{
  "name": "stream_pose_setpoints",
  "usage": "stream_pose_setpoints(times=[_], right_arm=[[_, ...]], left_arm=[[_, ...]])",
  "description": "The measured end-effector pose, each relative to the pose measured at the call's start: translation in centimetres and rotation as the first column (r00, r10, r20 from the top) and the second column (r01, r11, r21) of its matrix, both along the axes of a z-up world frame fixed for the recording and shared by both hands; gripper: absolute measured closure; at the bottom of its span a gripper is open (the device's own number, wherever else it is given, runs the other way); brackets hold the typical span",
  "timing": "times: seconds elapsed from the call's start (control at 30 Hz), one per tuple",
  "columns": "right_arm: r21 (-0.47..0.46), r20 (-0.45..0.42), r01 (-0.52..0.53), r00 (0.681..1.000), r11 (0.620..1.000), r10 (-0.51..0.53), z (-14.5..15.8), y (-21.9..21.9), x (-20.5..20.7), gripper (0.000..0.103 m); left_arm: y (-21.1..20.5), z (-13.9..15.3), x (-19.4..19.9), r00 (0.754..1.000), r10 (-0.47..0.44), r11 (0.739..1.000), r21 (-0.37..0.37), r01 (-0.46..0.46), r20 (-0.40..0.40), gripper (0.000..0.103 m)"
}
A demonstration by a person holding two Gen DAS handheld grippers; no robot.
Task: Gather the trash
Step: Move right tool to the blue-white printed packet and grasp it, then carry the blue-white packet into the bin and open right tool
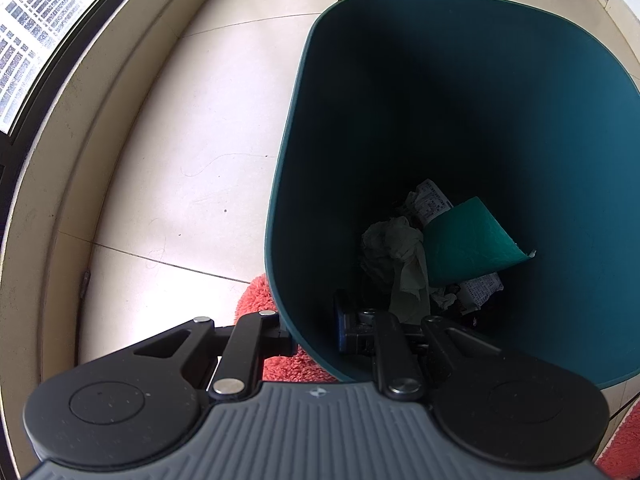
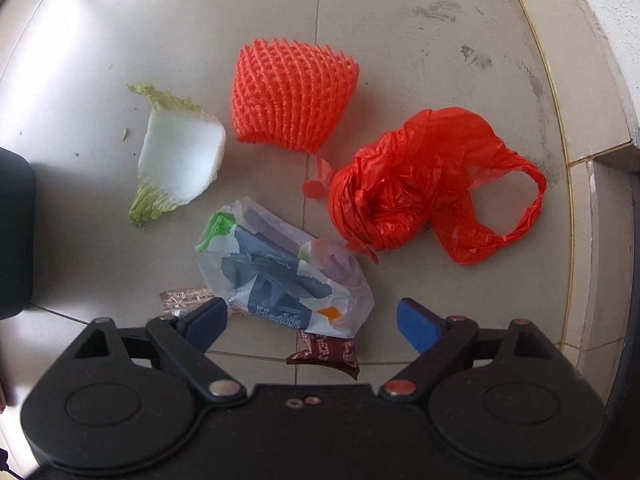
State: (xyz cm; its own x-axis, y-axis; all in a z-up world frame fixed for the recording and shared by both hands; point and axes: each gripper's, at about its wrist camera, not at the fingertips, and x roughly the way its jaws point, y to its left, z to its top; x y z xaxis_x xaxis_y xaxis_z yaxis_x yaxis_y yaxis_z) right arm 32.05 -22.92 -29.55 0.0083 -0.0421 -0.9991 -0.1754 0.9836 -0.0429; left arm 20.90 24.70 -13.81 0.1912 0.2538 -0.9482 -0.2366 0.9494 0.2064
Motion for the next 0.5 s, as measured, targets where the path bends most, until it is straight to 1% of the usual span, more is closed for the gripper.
stream_pose_setpoints(times=[0.07, 0.1, 0.23, 0.3, 0.37, 0.4, 0.47, 0.5], right_arm=[[-0.035, -0.018, -0.065, 0.998, 0.997, 0.065, -0.8, 0.5, 0.1, 0.014], [-0.037, -0.026, -0.089, 0.996, 0.995, 0.089, -1.1, 0.7, 0.2, 0.014], [-0.039, -0.03, -0.157, 0.987, 0.987, 0.156, -1.9, 1.7, 0.2, 0.028], [-0.047, -0.025, -0.177, 0.984, 0.983, 0.176, -2.2, 2.2, 0.3, 0.038], [-0.047, -0.023, -0.19, 0.982, 0.981, 0.189, -2.1, 2.6, 0.1, 0.055], [-0.051, -0.022, -0.198, 0.98, 0.979, 0.197, -2.0, 2.8, 0.0, 0.059], [-0.058, -0.022, -0.22, 0.975, 0.974, 0.219, -1.8, 3.2, -0.4, 0.076], [-0.062, -0.015, -0.23, 0.973, 0.971, 0.229, -1.6, 3.4, -0.6, 0.079]], left_arm=[[-0.1, -0.2, 0.1, 1.0, -0.001, 1.0, 0.004, 0.001, -0.004, 0.087], [-0.2, -0.3, 0.1, 1.0, -0.001, 1.0, 0.007, 0.001, -0.006, 0.087], [-0.5, -0.6, 0.2, 1.0, -0.004, 1.0, 0.016, 0.004, -0.013, 0.087], [-0.5, -0.7, 0.2, 1.0, -0.004, 1.0, 0.018, 0.005, -0.015, 0.087], [-0.5, -0.8, 0.2, 1.0, -0.005, 1.0, 0.019, 0.005, -0.016, 0.087], [-0.5, -0.7, 0.2, 1.0, -0.005, 1.0, 0.018, 0.005, -0.016, 0.087], [-0.4, -0.8, 0.2, 1.0, -0.003, 1.0, 0.014, 0.003, -0.015, 0.087], [-0.4, -0.8, 0.1, 1.0, -0.002, 1.0, 0.012, 0.002, -0.015, 0.087]])
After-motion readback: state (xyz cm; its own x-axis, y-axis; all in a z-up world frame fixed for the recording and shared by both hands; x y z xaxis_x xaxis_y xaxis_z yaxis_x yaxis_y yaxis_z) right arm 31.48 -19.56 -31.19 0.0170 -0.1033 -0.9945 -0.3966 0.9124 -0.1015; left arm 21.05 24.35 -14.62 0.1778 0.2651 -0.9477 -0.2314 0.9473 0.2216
